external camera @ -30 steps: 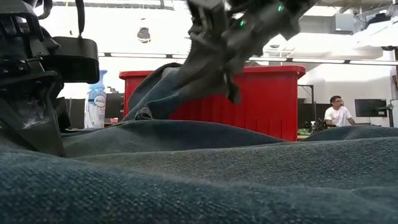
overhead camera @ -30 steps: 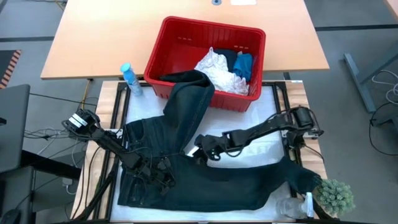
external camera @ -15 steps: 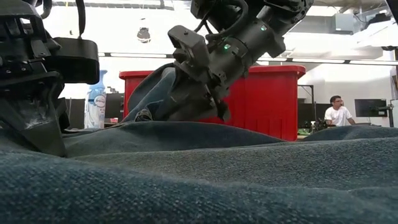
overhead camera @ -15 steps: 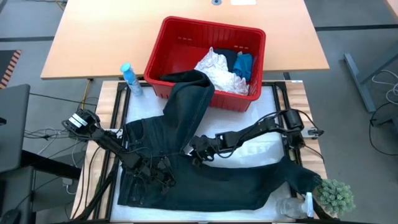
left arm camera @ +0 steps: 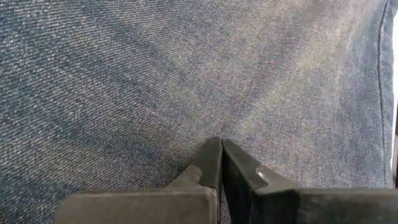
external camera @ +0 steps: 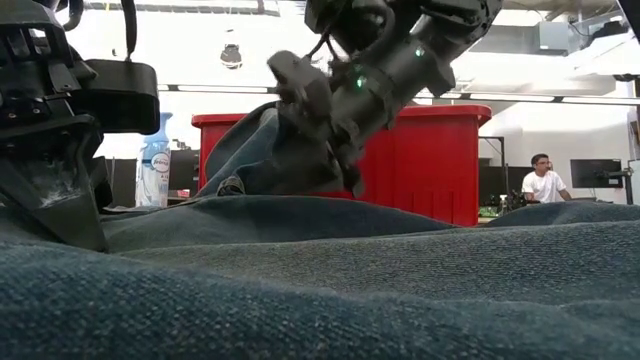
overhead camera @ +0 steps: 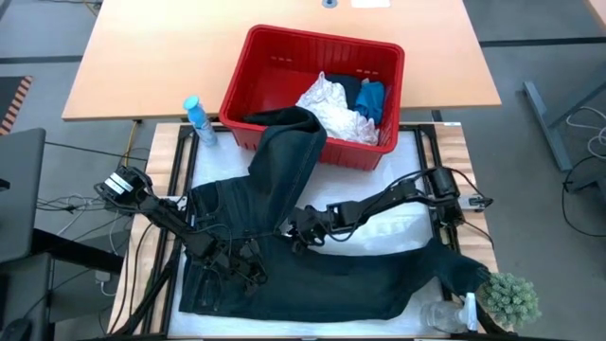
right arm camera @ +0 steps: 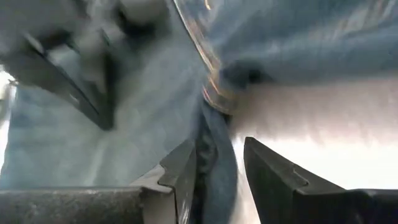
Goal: Fold Laundry from Bin
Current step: Fold the black pants from the red bin
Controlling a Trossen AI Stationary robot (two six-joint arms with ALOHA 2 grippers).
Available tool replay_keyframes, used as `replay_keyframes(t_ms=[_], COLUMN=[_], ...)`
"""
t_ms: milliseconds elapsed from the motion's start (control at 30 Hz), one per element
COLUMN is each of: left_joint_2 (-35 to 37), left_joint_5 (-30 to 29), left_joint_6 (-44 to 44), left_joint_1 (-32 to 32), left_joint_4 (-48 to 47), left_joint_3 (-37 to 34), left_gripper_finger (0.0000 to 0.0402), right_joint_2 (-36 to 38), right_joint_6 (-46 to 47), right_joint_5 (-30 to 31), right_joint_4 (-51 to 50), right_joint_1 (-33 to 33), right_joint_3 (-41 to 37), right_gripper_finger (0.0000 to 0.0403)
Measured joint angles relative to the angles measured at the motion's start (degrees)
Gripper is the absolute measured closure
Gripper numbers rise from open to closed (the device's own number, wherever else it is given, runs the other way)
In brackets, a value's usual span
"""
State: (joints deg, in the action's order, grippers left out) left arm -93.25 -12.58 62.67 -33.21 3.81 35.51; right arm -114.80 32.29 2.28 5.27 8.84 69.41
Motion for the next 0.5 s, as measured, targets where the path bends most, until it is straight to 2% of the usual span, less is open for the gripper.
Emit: replay_keyframes(t_ms=[133, 233, 300, 433, 500], left_joint_2=[0.0, 0.0, 0.0, 0.0, 0.0], left_joint_5=[-0.1, -0.1, -0.1, -0.1, -0.1], left_joint_6=[0.1, 0.0, 0.0, -0.1, -0.1], left_joint_1=[0.0, 0.0, 0.0, 0.0, 0.0], left_joint_4=[0.1, 0.0, 0.0, 0.0, 0.0], left_joint_3=[0.0, 0.0, 0.0, 0.0, 0.0], left_gripper_finger=[0.0401, 0.0401, 0.0401, 0.0401, 0.0401], right_joint_2=[-1.8, -2.3, -2.4, -2.0, -1.7], right_joint_6=[0.4, 0.6, 0.7, 3.3, 5.6], right_joint_5=[0.1, -0.3, -0.4, -0.3, 0.0], right_joint_4=[0.3, 0.6, 0.2, 0.1, -0.7], right_joint_1=[-0.2, -0.3, -0.3, -0.2, -0.2], right_joint_3=[0.0, 0.2, 0.2, 0.2, 0.2], right_gripper_finger=[0.0244, 0.0259, 0.0289, 0.038, 0.0383])
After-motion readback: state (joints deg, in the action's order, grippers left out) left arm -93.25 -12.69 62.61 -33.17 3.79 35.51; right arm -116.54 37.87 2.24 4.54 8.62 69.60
